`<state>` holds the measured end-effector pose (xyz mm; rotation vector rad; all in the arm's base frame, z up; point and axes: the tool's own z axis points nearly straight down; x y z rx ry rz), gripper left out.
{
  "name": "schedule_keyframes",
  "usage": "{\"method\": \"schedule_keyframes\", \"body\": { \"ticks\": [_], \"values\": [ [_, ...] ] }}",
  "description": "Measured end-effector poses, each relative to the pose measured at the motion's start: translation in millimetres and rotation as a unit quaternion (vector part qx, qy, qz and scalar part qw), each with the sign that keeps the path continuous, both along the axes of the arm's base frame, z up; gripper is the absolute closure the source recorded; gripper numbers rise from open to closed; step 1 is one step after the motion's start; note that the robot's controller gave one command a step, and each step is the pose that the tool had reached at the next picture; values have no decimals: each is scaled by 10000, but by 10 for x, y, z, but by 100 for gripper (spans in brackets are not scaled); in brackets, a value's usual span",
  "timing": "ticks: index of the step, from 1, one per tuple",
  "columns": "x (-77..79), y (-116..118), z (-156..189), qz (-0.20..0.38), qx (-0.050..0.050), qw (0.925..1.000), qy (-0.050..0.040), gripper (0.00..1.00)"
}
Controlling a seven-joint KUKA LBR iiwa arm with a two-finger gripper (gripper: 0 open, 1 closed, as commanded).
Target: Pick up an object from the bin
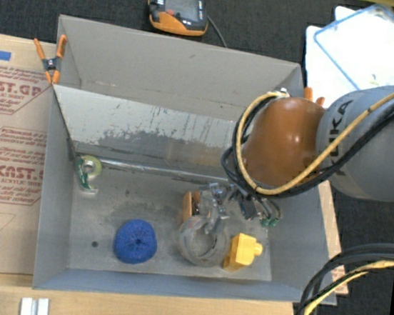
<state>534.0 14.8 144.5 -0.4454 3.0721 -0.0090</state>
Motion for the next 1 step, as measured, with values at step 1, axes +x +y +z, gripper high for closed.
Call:
{"method": "schedule_keyframes", "body": {
  "ticks": [1],
  "values": [
    [-155,-144,1043,9,0,10000,46,100]
  ]
}}
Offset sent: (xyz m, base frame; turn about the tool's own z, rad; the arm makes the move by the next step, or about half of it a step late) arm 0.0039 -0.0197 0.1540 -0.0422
